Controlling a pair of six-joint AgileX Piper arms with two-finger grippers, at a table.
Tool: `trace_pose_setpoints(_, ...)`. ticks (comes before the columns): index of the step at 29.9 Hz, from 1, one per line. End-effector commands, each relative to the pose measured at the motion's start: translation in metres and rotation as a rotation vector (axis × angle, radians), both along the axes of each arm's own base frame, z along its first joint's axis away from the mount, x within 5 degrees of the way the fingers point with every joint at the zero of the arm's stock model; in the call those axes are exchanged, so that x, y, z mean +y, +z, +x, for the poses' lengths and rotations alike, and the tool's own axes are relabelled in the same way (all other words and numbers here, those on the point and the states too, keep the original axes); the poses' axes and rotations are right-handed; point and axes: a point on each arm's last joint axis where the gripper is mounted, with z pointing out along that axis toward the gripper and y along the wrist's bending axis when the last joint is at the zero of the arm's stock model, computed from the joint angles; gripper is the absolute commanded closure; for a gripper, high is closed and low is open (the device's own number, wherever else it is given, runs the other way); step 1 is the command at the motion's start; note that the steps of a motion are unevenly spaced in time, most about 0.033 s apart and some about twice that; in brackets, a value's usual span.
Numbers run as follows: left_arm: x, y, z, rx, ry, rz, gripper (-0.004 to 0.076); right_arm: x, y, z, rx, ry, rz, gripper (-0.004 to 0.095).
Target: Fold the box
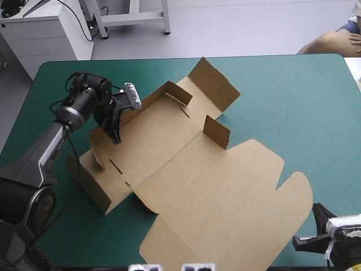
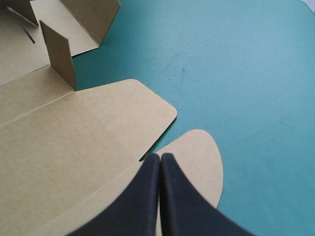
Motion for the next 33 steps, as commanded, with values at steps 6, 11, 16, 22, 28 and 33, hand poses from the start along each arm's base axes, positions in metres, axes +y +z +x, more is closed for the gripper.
trace_pose_setpoints(6,-0.036,0.057,0.005,-0.446,-0.234,0.136,0.0732,0.000,0.014,0.004,-0.080,-0.012,0.005,0.0928)
trace_pose_setpoints(11,-0.051,0.061,0.003,-0.500,-0.331,0.190,0.0732,0.000,0.014,0.004,-0.080,-0.012,0.005,0.0928)
trace_pose_setpoints(16,-0.065,0.063,-0.001,-0.546,-0.383,0.203,0.0732,0.000,0.014,0.004,-0.080,-0.012,0.005,0.0928)
trace_pose_setpoints(22,-0.092,0.072,-0.010,-0.659,-0.488,0.269,0.0732,0.000,0.014,0.004,-0.080,-0.012,0.005,0.0928)
trace_pose_setpoints(28,-0.117,0.078,-0.021,-0.753,-0.495,0.231,0.0732,0.000,0.014,0.004,-0.080,-0.012,0.005,0.0928)
trace_pose_setpoints(33,-0.125,0.079,-0.027,-0.767,-0.498,0.234,0.0732,0.000,0.014,0.004,-0.080,-0.012,0.005,0.0928)
